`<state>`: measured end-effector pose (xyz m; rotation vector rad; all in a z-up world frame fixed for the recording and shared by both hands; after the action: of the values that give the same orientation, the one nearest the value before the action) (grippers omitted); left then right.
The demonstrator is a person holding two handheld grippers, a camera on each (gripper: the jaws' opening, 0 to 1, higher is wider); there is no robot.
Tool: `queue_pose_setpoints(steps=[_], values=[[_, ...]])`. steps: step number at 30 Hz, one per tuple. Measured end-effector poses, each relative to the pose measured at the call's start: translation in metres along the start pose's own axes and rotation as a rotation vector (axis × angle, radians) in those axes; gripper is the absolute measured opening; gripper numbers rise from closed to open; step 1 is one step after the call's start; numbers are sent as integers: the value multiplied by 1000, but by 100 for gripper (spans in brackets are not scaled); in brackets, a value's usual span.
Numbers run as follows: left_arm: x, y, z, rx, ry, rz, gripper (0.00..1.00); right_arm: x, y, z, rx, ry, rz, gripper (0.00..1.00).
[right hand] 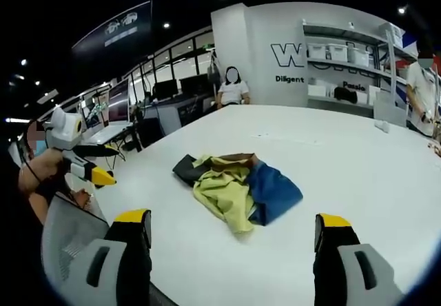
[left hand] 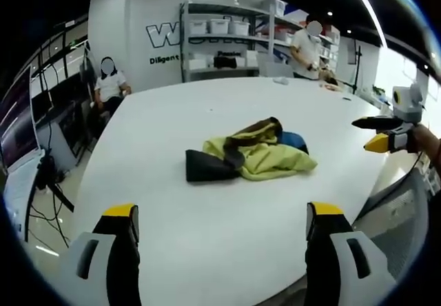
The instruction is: Fold the garment on the visible template until the final outline fits inside the template.
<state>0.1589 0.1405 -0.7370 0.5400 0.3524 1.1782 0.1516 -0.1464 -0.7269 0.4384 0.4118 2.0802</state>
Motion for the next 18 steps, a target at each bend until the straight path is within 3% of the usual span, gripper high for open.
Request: queue_pose_setpoints(steps=[18], values=[[-1, -4, 2, 10, -15, -8, 96, -4, -4, 6, -3, -8, -1, 99]])
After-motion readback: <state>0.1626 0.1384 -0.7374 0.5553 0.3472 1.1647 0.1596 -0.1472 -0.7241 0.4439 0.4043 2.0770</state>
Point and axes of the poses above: the point that each gripper's makers call its tool centre point, and the gripper's own axes: y roughly backward along the fingers, x roughly to its left, z roughly out of its top, the point moved 1 cm from there along y, roughly backward along the fingers, and after that the axes turned 3 degrees about z, right-handed, at the moved point
